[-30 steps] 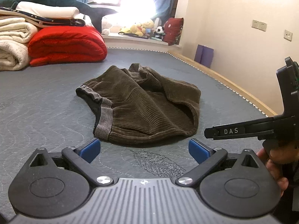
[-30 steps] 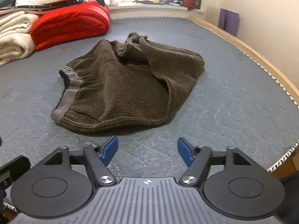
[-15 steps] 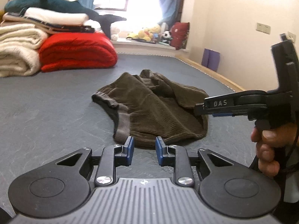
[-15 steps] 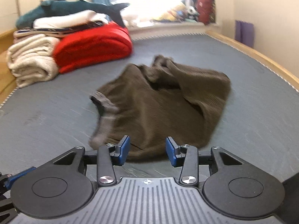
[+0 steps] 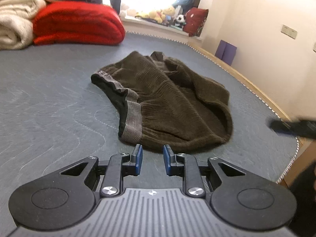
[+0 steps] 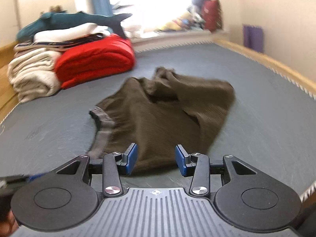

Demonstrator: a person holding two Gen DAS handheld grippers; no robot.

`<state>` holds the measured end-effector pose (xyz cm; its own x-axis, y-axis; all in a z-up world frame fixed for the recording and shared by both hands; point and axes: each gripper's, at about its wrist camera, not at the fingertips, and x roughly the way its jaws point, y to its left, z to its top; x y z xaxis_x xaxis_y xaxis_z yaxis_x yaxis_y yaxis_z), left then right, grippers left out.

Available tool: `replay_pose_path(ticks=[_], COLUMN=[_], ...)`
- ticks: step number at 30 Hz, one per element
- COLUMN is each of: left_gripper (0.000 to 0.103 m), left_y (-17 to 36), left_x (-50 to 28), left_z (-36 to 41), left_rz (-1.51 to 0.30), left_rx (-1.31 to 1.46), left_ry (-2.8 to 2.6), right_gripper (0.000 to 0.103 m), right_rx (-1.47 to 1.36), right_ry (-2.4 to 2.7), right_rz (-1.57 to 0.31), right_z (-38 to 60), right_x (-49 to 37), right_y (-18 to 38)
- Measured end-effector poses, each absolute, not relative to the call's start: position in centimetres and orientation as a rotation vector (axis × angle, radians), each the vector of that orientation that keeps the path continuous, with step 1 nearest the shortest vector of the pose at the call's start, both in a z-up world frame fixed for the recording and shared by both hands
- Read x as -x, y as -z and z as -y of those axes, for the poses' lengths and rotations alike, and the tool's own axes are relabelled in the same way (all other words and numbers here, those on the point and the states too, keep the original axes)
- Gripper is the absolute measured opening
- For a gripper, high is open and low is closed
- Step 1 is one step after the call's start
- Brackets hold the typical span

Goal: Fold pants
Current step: 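Move both grippers toward the brown corduroy pants on the bed, then grasp the striped waistband with the left gripper while the right gripper grasps the pant fabric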

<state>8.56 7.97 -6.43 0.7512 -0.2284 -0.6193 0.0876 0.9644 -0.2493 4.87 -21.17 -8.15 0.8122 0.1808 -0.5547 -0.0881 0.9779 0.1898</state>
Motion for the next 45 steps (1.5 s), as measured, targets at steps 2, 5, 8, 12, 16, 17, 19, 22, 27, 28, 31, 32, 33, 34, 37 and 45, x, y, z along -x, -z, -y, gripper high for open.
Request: replay_pose_path(ticks=[2,5,8,12,16,17,19,22,27,28,31,32,33,34,37,45], left_gripper=[0.025,0.025,0.032,0.048,0.049,0.052,0.055,0.055,0.029,0.027,0.017,0.016,0.015,0.015,0.014,0.013], left_y=[7.7,9.3,11.0,12.8,14.3,14.7,14.8,14.8,14.6,14.5,13.1,12.2,11.2,10.4,8.0,4.7], left_x=[-11.5,-15.6,-19.2,-23.0,-26.4,-27.2,-28.3,-30.2,-31.5,-31.4,-30.4,-29.7,-29.1,-28.5,-26.2,-17.7], left_z=[-9.0,-10.5,-11.9,-13.0,-13.3,-13.2,-12.9,-12.8,-12.1,-12.2,-13.3,-13.8,-14.3,-14.9,-17.7,-29.2], left_rz=[-0.739,-0.761,-0.772,-0.793,-0.826,-0.843,-0.841,-0.86,-0.912,-0.923,-0.911,-0.893,-0.874,-0.863,-0.828,-0.809], left_rx=[0.246,0.315,0.39,0.516,0.643,0.66,0.668,0.684,0.668,0.662,0.667,0.651,0.63,0.623,0.601,0.568], left_ry=[0.156,0.127,0.095,0.055,0.056,0.061,0.068,0.055,0.004,0.007,0.021,0.016,0.009,0.006,-0.006,-0.135], right_gripper=[0.045,0.045,0.045,0.048,0.053,0.053,0.053,0.053,0.053,0.053,0.023,0.01,0.01,0.01,0.009,0.009], right_rx=[-0.206,-0.233,-0.262,-0.281,-0.277,-0.268,-0.251,-0.24,-0.242,-0.216,-0.21,-0.216,-0.21,-0.179,-0.084,0.086], right_ry=[-0.116,-0.057,-0.013,0.05,0.073,0.079,0.088,0.129,0.175,0.185,0.186,0.168,0.152,0.132,0.047,-0.28], right_rz=[-0.654,-0.707,-0.755,-0.804,-0.801,-0.801,-0.807,-0.838,-0.883,-0.884,-0.877,-0.874,-0.862,-0.836,-0.81,-0.819], right_z=[23.1,25.4,27.0,28.3,28.0,27.7,27.1,27.1,26.8,26.6,26.4,26.3,26.0,25.4,23.0,11.1], right_x=[-5.0,-5.4,-6.9,-11.2,-16.2,-17.5,-19.6,-21.9,-23.4,-23.4,-23.6,-23.6,-23.4,-23.0,-21.6,-13.4], right_y=[8.9,10.1,11.3,12.7,13.9,14.3,15.2,16.6,18.4,18.6,18.7,18.7,18.6,18.3,17.5,14.4])
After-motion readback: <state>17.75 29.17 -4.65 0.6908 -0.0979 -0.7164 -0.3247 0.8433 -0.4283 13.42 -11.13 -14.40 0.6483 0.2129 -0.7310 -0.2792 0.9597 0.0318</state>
